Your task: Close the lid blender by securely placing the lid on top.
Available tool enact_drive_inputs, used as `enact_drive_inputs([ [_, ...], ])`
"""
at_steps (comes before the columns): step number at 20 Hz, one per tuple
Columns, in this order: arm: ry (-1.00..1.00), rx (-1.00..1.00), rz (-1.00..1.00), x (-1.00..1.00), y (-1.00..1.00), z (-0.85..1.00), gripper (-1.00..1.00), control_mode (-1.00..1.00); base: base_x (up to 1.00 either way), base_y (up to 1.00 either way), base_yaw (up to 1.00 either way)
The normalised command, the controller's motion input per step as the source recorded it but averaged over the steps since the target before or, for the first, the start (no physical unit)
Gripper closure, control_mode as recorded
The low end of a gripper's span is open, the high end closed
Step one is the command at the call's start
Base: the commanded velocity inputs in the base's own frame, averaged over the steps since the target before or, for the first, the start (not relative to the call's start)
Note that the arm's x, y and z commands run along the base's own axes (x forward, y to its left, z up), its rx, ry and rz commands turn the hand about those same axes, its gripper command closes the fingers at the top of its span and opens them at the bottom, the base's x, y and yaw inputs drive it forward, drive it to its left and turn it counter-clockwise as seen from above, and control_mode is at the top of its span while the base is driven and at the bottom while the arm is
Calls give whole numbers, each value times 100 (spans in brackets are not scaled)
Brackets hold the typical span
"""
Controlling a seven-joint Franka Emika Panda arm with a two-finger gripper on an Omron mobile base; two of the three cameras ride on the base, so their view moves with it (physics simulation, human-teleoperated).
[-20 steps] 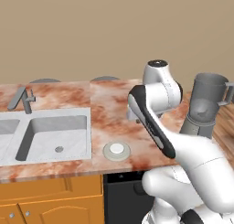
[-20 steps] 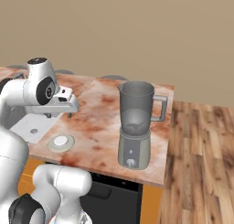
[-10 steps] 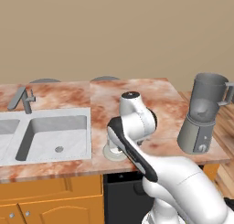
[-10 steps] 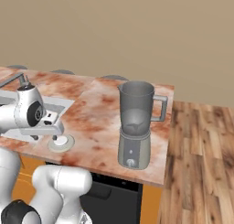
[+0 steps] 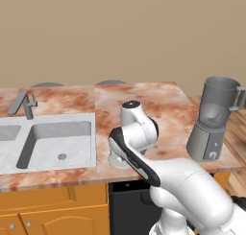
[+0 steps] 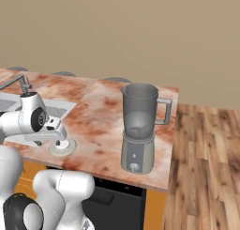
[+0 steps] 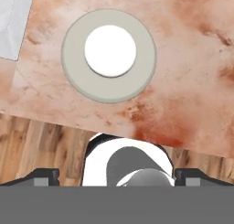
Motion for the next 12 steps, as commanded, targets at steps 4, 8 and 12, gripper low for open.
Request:
enact_drive_inputs([
  [4, 5, -1, 0, 24, 0, -26, -100, -100, 0, 0, 0],
  [8, 5, 0, 0, 36, 0, -19, -100, -100, 0, 0, 0],
  [12, 5, 0, 0, 42, 11, -11, -100, -100, 0, 0, 0],
])
